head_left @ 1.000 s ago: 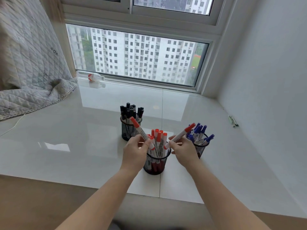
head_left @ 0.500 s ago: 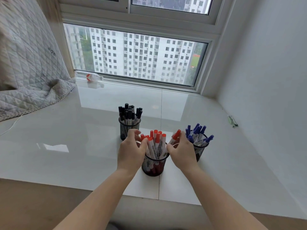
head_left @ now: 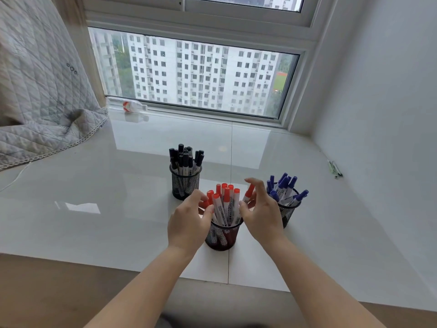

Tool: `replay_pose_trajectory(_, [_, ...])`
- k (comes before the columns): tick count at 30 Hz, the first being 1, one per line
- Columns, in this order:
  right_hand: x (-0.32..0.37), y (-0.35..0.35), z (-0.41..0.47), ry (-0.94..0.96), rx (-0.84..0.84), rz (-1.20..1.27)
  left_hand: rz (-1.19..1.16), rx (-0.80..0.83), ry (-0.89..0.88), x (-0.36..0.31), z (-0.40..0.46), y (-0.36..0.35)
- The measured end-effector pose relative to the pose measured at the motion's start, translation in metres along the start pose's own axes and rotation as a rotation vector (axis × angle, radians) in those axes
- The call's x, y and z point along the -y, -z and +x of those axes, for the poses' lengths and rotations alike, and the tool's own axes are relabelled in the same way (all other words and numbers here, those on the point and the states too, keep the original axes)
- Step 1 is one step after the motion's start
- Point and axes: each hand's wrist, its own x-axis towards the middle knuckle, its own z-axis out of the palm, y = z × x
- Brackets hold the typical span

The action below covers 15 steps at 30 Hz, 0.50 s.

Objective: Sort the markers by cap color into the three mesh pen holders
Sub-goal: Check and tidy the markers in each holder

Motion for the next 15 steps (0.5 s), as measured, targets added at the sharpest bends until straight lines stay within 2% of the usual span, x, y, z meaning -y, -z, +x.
replay_pose_trajectory(11, [-0.005, -0.015, -0.015, -0.065, 0.023, 0.037, -0.024, -0.001, 0.007, 0.001, 0.000, -0.004])
replay_pose_trajectory(15, [-0.004, -0.014, -0.010, -0.147, 0.030, 0.001, -0.009, 0.028, 0.012, 0.001, 0.002, -0.003])
